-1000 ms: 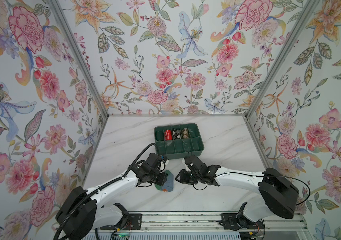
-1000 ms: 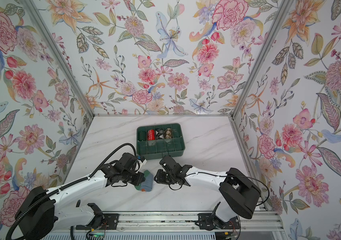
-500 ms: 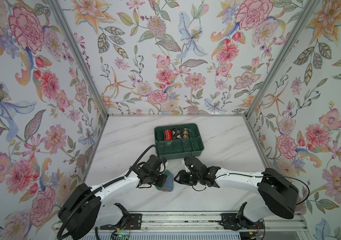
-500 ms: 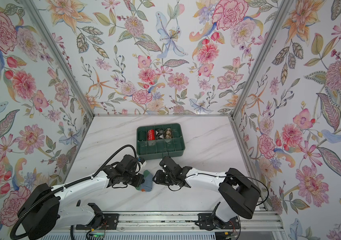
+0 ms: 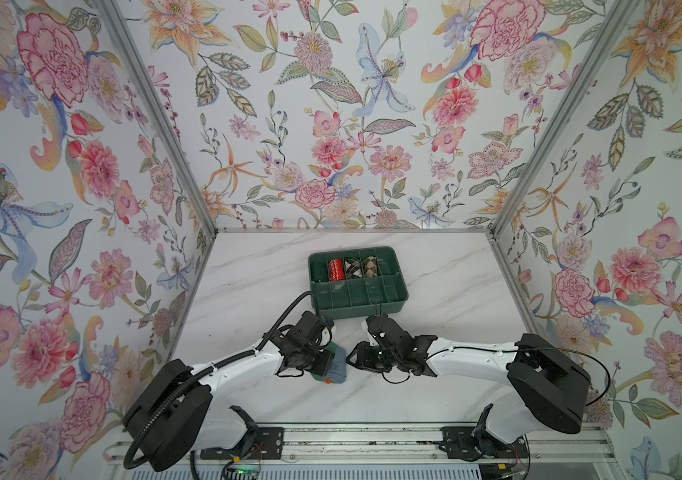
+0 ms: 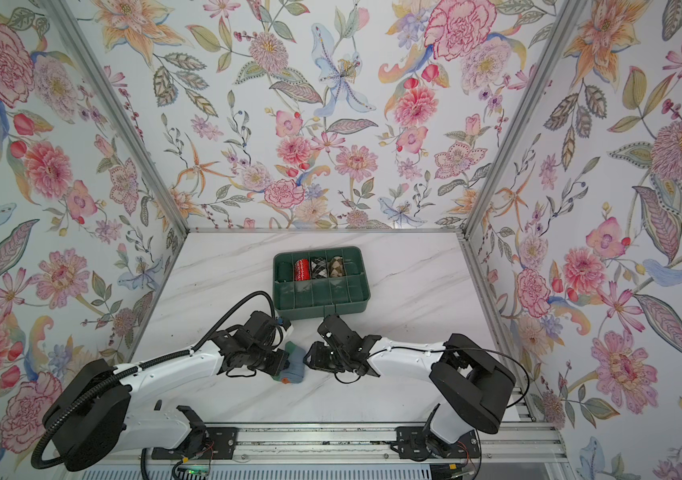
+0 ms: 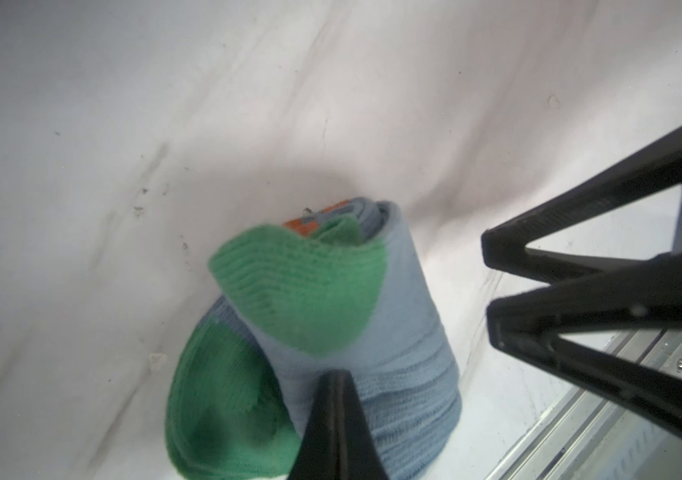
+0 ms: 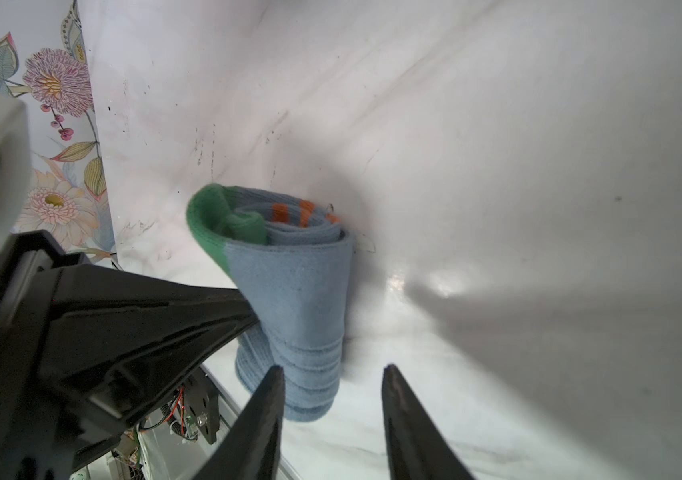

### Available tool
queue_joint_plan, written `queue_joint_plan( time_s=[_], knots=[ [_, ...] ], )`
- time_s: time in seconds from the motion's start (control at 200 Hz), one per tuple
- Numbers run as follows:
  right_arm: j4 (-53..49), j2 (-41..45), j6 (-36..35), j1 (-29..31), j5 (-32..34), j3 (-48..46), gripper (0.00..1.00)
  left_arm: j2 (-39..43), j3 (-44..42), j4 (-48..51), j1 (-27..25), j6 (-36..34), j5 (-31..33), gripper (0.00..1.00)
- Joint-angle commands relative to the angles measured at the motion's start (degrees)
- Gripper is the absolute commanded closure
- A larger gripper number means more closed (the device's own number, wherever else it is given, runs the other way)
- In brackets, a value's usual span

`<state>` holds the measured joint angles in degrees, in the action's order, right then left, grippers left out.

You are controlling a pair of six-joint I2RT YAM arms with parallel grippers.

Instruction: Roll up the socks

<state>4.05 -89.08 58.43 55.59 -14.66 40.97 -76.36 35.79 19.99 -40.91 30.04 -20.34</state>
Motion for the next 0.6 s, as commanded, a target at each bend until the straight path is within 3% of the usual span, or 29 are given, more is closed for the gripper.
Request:
queue_joint_plan(
  time_s=[0.0, 0.375, 0.596],
  knots=[
    [3.4, -1.3, 1.9, 0.5, -1.1, -1.7, 0.59, -1.7, -1.9, 1.6, -0.6, 0.1, 0.7, 1.00],
    [11.5, -6.7, 3.8, 0.8, -4.1, -1.7, 0.59, -3.8, -1.6, 2.3, -0.4, 0.0, 0.7, 1.00],
    [14.4, -9.8, 4.4, 0.8, -5.7, -1.5, 0.58, -2.9, -3.9, -1.4, 0.9, 1.9, -3.3, 1.00]
  ],
)
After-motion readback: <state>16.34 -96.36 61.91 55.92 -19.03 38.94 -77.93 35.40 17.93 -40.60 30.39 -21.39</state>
